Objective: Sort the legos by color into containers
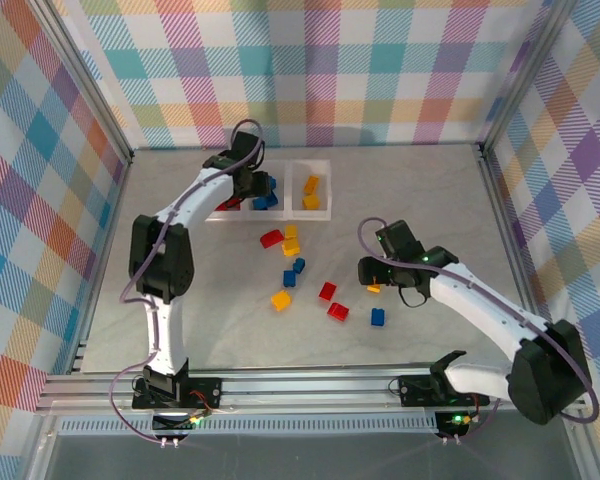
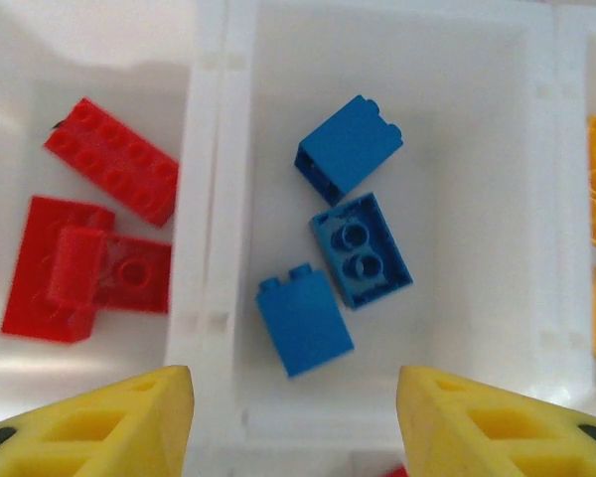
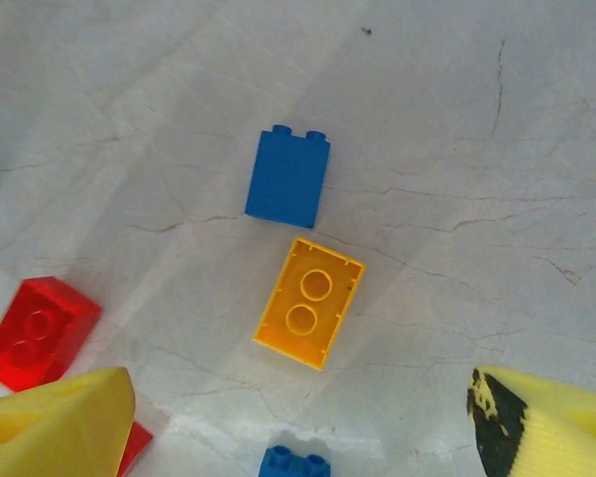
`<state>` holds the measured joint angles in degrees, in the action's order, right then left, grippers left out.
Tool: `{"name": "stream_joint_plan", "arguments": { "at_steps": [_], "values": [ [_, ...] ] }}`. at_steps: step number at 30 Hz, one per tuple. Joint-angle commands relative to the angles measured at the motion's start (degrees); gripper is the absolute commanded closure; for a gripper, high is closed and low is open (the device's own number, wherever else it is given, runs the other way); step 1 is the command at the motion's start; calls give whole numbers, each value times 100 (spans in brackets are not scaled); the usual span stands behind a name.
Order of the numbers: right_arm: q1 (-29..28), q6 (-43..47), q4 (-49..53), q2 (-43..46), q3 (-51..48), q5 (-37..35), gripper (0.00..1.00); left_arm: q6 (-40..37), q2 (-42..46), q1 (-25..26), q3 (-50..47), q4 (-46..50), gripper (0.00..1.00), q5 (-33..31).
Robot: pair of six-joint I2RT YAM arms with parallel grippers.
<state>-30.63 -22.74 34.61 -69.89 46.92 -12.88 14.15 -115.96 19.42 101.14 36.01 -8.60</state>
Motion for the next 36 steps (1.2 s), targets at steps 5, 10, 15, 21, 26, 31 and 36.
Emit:
{"name": "stream_joint_plan", "arguments": {
  "at_steps": [5,10,15,21,26,31,36],
  "values": [
    [83,27,-382,-1023,468,-4,22,648,1867,274,-1851,-272,45,38],
    [97,97,-594,-1660,771,-72,28,995,2675,848,-3077,-481,45,-409],
    [136,47,-699,-2273,1001,-121,38,1131,3555,1059,-3827,-328,45,-564],
    [148,-89,-789,-2877,1235,-178,45,1047,4266,1110,-4128,152,44,-669],
    [145,-143,-804,-3165,1333,-276,52,914,4411,1108,-4120,511,44,-977],
    [151,-126,-859,-3267,1342,-267,54,905,4470,1110,-4155,539,44,-959],
    [147,-71,-828,-3321,1408,-224,62,903,4464,1116,-4150,539,44,-915]
  ]
}}
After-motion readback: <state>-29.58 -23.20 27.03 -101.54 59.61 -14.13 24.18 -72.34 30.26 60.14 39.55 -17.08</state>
